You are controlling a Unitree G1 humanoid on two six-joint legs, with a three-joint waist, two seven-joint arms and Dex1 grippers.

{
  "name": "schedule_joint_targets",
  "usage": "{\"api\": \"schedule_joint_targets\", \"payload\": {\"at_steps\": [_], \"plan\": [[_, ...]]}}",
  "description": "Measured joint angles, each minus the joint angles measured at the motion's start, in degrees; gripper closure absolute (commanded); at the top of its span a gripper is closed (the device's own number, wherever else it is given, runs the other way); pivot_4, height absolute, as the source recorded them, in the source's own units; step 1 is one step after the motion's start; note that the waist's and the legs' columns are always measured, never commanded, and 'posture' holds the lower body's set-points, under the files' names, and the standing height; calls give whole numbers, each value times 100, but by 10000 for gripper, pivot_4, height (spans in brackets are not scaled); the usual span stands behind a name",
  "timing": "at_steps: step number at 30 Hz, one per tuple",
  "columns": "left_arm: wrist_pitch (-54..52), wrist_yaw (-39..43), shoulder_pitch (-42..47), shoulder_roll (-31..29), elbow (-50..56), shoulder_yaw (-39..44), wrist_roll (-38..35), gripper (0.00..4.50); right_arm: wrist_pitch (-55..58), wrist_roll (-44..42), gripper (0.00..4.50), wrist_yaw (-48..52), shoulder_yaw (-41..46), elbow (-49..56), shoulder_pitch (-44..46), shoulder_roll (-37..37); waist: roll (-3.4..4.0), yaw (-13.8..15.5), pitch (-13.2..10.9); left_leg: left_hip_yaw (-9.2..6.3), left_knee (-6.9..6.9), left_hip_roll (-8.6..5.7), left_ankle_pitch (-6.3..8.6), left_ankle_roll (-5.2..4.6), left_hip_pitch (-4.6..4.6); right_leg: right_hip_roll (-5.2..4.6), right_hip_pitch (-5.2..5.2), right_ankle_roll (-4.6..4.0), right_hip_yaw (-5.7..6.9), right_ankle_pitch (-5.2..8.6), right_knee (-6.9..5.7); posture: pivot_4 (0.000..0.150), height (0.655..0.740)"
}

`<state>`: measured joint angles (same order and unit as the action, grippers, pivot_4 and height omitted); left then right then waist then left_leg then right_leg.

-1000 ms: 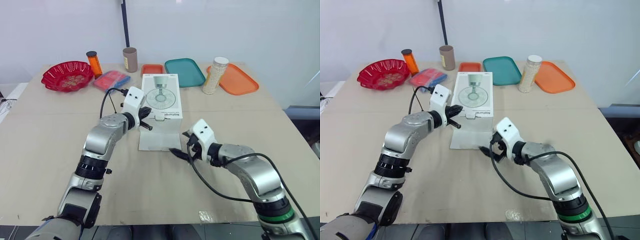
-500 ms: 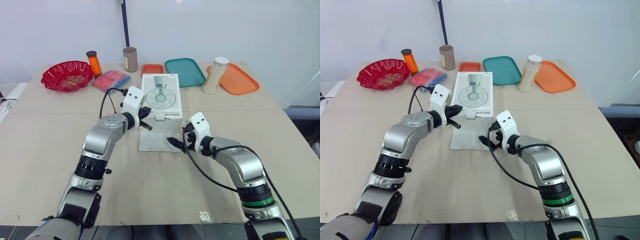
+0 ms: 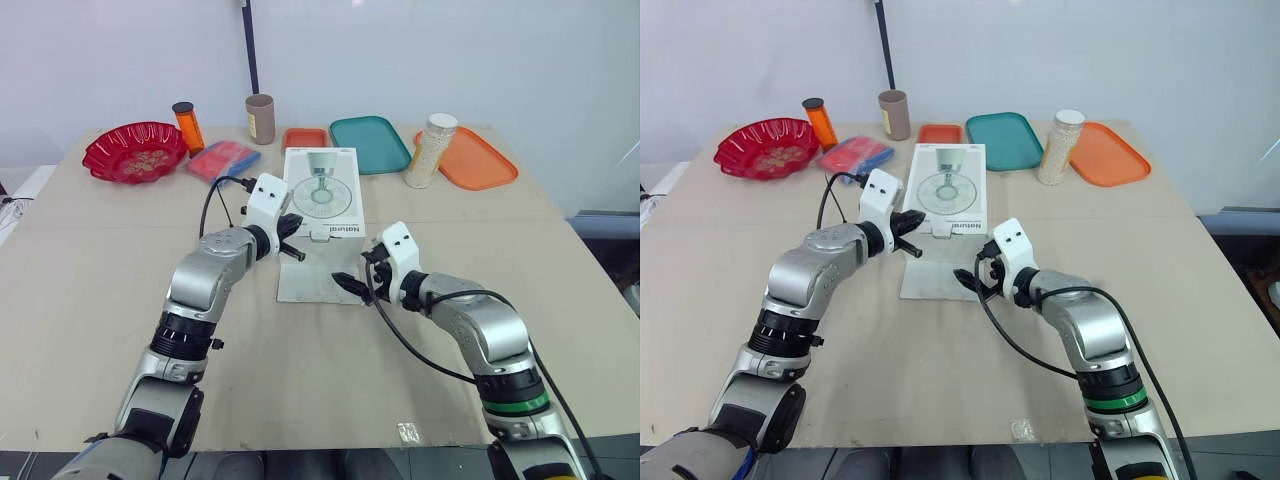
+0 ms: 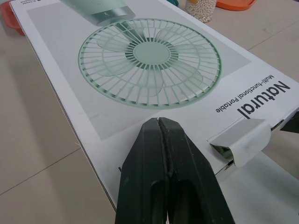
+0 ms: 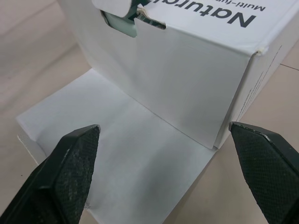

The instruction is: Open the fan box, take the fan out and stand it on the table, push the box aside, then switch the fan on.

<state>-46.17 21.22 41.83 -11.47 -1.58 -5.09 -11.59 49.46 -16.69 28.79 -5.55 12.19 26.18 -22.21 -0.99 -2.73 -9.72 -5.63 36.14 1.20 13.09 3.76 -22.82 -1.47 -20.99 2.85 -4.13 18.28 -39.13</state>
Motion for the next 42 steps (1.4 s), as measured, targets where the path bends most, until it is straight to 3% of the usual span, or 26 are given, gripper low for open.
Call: {"api": "schedule_joint_targets", "payload": {"at_steps": [33,42], "plan": [[-66,-198,53,163,69,333,-114,44180,569,-884,0,207,194,1072,-289,-130,-4,4,-4,-2,0,0,0,0,-12,0,-10,0,2,0,1,1500,7400],[-252,190,420,-1053,237,804,-274,44180,472,-1133,0,263,199,1520,-375,-210,-5,14,-13,-6,-2,-2,-8,14,-39,-5,-32,1,8,0,0,1500,7400]]}}
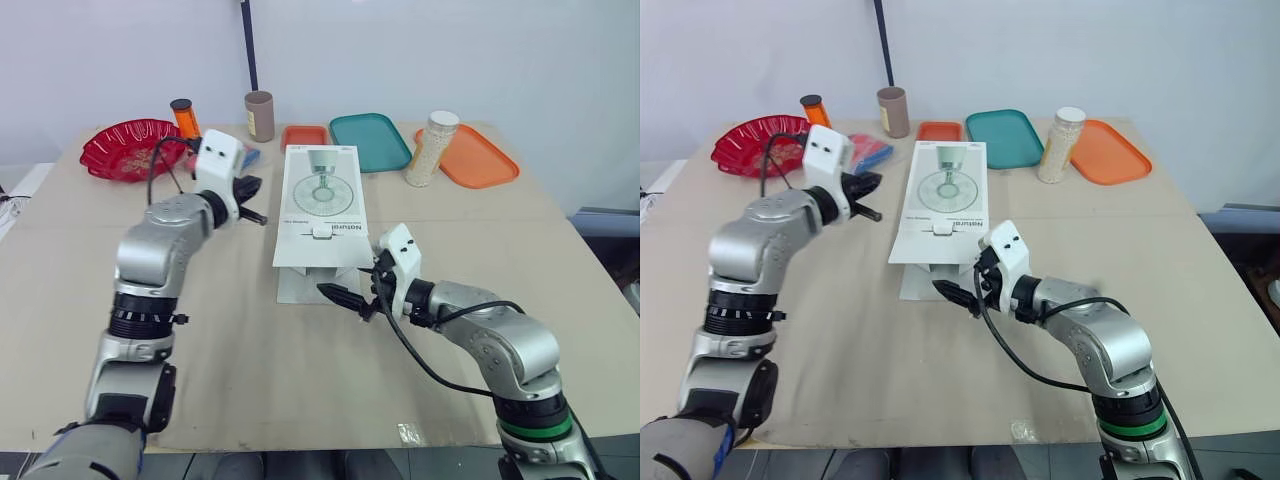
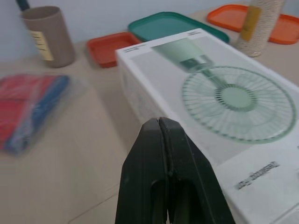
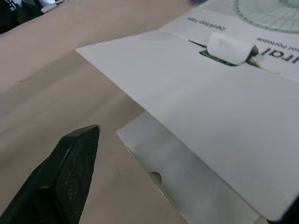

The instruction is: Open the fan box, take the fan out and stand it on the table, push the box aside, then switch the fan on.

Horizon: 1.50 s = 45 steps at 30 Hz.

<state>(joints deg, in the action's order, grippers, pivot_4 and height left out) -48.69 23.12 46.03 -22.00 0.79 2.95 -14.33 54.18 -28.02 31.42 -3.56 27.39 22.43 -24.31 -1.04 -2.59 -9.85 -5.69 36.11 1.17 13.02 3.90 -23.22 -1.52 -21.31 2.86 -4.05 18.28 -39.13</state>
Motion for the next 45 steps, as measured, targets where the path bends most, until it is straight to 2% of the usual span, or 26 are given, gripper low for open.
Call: {"api": "schedule_joint_targets", "payload": {"at_steps": [9,14,20,28,31,37,45], "plan": [[-894,217,-563,-212,1084,-97,-410,44180,-115,-96,0,44,-1,46,358,-27,-4,-9,-3,-10,0,0,-2,4,-5,0,-1,-1,9,0,-1,1500,7400],[-1510,326,-908,-722,1783,-13,-697,44180,-226,-101,0,-77,149,-156,608,70,-2,-18,-5,-11,-1,3,-2,4,-4,4,-3,-1,8,-1,-2,1500,7400],[-1623,380,-1071,-1055,1894,176,-791,44180,-448,-17,0,-253,173,-536,778,191,-3,-15,-5,-11,-1,2,-2,4,-4,2,-2,-1,9,-1,-1,1500,7400],[-1399,223,-705,-361,1905,101,-1013,44180,-806,534,0,-779,97,-1574,1308,584,-3,-16,-5,-8,-1,2,-3,5,-5,1,-4,-2,7,-1,-2,1500,7400],[-1339,224,-701,-294,1895,-53,-1050,44180,-705,582,0,-944,157,-1811,1402,675,-3,-19,-6,-8,-3,3,-3,5,-5,3,-6,-4,7,-2,-3,1500,7400],[-793,176,-185,-18,1190,-316,-823,44180,-301,570,0,-1039,173,-1864,1465,737,-3,-12,-5,-9,1,0,-4,7,-6,0,-4,-5,8,-3,-4,1500,7400],[25,-32,173,752,-191,-874,-307,44180,-261,586,0,-1079,156,-1858,1476,822,-2,-17,-5,-8,1,0,-4,6,-5,1,-4,-5,7,-3,-5,1500,7400]]}}
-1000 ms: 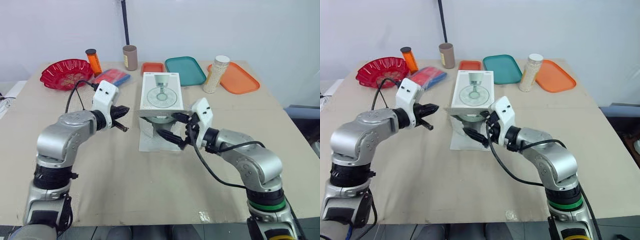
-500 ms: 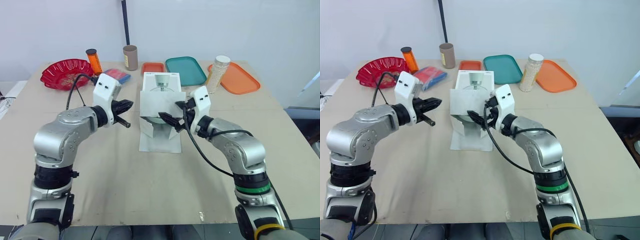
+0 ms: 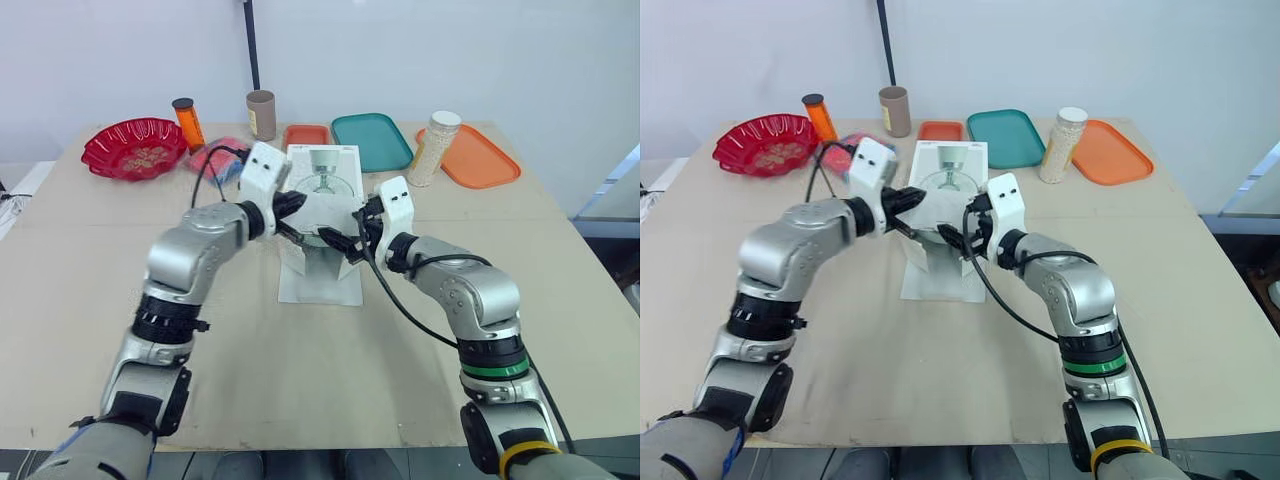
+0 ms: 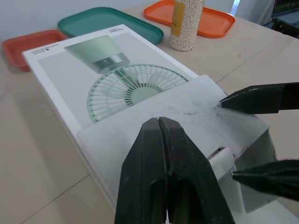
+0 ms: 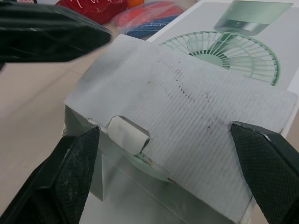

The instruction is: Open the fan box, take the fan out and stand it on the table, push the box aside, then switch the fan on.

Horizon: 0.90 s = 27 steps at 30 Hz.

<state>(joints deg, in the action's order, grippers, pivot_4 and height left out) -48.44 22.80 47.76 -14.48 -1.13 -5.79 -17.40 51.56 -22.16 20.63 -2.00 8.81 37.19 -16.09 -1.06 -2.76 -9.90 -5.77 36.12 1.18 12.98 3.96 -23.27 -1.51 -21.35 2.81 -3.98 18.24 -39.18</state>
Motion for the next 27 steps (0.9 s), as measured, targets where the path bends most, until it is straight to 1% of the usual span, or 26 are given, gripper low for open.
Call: {"api": "schedule_joint_targets", "payload": {"at_steps": [3,8,14,17,18,20,21,22,23,25,26,27], "plan": [[86,9,5,66,-274,-199,132,44180,29,-1,0,-67,2,48,-7,3,0,-4,0,0,-1,1,0,0,0,2,-2,0,0,0,-1,1500,7400],[85,23,-11,42,-294,-256,243,44180,111,-3,0,-85,3,225,-77,-49,0,2,0,-1,-1,0,0,0,-1,0,-2,0,0,0,-1,1500,7400],[92,6,-78,59,-347,-269,344,44180,260,-74,0,-79,65,945,-229,-245,0,2,0,-2,0,0,0,0,-2,0,-1,0,1,0,-1,1500,7400],[80,-3,-97,103,-331,-259,344,44180,517,-213,0,-85,155,1530,-396,-356,1,5,0,-4,0,0,0,0,-2,0,0,0,2,0,-1,1500,7400],[69,-7,-104,131,-314,-244,345,45000,673,-308,3796,-80,180,1874,-517,-407,1,5,0,-3,-1,-2,0,0,-3,-1,0,1,2,0,0,1500,7400],[45,-12,-126,146,-283,-232,346,45000,948,-515,11224,-50,76,2528,-764,-536,1,8,0,-3,1,-2,0,0,-2,-1,1,1,1,1,-1,1500,7400],[44,-12,-127,145,-283,-232,346,45000,965,-522,13094,-50,62,2553,-770,-536,1,7,0,-4,2,-2,0,0,-2,-1,1,1,2,1,-2,1500,7400],[41,-11,-128,153,-283,-233,347,45000,1009,-561,18040,-54,44,2614,-785,-534,1,4,0,-4,3,-1,0,0,-1,0,1,1,1,0,-3,1500,7400],[33,-5,-137,167,-277,-233,346,45000,1114,-614,19834,-74,19,2737,-844,-524,1,5,1,-5,3,-1,0,0,-1,0,3,1,2,0,-3,1500,7400],[21,-2,-140,167,-273,-231,347,45000,1190,-652,28561,-97,-30,2827,-947,-510,1,5,1,-5,3,-2,0,0,0,1,3,1,2,0,-2,1500,7400],[17,-1,-140,168,-270,-231,347,45000,1215,-675,31261,-107,-42,2830,-976,-502,1,6,1,-4,3,-2,0,0,-1,0,3,1,2,1,-2,1500,7400],[8,-1,-140,168,-269,-231,348,45000,1232,-674,36577,-132,-81,2833,-1012,-500,1,6,1,-5,3,-2,0,0,-1,0,3,1,2,1,-2,1500,7400]]}}
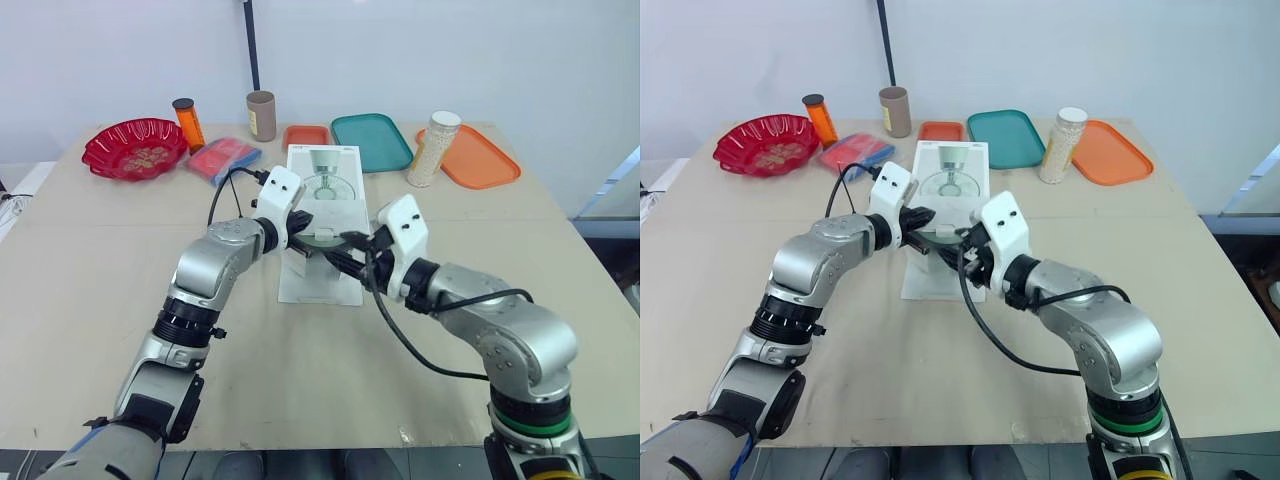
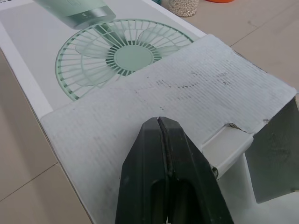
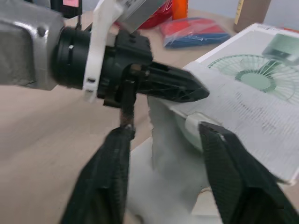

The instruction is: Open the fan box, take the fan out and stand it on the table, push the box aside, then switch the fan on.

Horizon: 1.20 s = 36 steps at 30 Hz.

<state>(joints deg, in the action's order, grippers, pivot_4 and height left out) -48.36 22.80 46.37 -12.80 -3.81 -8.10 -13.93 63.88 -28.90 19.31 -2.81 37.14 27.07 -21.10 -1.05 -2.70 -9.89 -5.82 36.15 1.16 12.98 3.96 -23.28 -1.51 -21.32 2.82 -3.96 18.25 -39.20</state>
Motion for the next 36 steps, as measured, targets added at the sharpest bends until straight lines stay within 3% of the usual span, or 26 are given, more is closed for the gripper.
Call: {"api": "schedule_joint_targets", "payload": {"at_steps": [2,3,18,36], "plan": [[-16,2,0,0,11,1,1,45000,7,25,43333,-67,-120,1,-94,-1,0,0,0,-1,0,0,0,0,0,0,0,0,1,0,1,1500,7400],[-42,5,-2,-2,32,2,2,45000,14,95,44346,-127,-302,-27,-264,29,0,-2,0,0,-1,0,0,0,0,1,-1,0,0,0,0,1500,7400],[-86,12,-5,5,52,3,2,45000,20,520,44346,-1216,-220,-959,49,1414,1,-2,1,-1,-1,1,-1,3,1,-1,-1,0,0,0,0,1500,7400],[-82,20,-7,41,52,4,1,45000,1040,674,44346,-1637,446,-56,-552,1016,2,-1,1,-1,-2,-1,-1,2,1,-1,-1,0,0,0,0,1500,7400]]}}
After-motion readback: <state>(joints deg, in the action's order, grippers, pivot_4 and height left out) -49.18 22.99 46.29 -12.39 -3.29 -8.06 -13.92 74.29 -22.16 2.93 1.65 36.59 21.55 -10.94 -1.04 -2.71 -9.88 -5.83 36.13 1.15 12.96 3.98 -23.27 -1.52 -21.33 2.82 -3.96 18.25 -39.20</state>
